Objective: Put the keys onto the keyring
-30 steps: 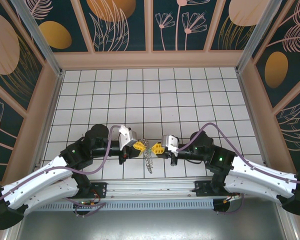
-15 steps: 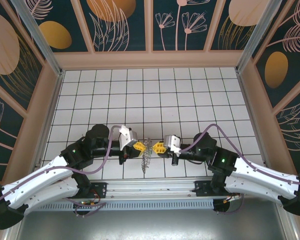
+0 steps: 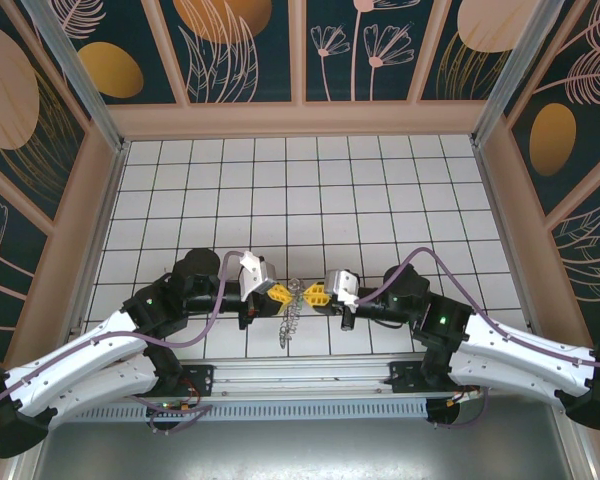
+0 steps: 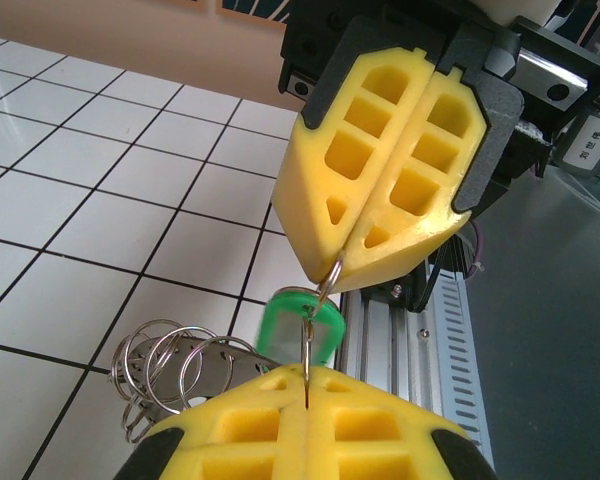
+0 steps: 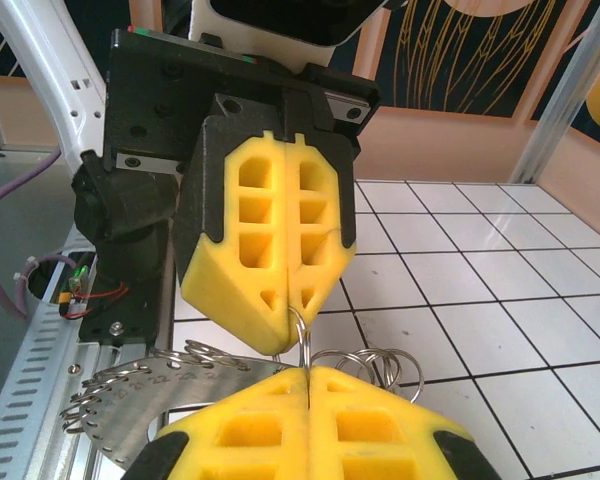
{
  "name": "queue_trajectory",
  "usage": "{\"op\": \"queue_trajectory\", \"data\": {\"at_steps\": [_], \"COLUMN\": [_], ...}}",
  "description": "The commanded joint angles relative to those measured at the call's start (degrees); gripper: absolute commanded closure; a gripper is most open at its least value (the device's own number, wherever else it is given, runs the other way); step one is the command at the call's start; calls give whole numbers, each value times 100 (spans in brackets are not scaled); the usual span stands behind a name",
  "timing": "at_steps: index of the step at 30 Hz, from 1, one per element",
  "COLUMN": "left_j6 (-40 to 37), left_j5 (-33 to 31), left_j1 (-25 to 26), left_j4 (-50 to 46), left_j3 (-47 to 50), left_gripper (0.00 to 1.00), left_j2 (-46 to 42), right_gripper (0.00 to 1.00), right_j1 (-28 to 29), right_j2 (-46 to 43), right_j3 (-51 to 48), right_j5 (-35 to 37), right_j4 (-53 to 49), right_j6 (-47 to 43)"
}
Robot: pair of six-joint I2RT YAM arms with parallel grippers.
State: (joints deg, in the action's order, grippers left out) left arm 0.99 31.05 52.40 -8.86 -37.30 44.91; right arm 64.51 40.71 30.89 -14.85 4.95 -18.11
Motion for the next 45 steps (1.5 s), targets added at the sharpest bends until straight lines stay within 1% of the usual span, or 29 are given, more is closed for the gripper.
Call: {"op": "queue_trajectory", "data": {"at_steps": [1, 18, 28, 37, 45], "left_j6": [-102, -99, -102, -99, -98], "left_j5": [104, 26, 4, 25, 21], "left_j1": [-20, -25, -20, -28, -28], "left_j4": [192, 185, 148, 147, 166], "left_j3": [-166, -141, -138, -138, -127], "left_gripper": [100, 100, 100, 100, 100], "left_j2": [-34, -52, -69, -74, -87], "right_gripper": [100, 100, 100, 100, 100], "right_j1": [35, 36, 35, 35, 37], "right_j2": [-10, 86, -204, -37, 33], "right_j3": [-127, -110, -180, -172, -156], "right_j5": [126, -1, 10, 188, 106], "right_j4": [338, 377, 366, 384, 418], "right_j6": [-6, 29, 183, 209, 194]}}
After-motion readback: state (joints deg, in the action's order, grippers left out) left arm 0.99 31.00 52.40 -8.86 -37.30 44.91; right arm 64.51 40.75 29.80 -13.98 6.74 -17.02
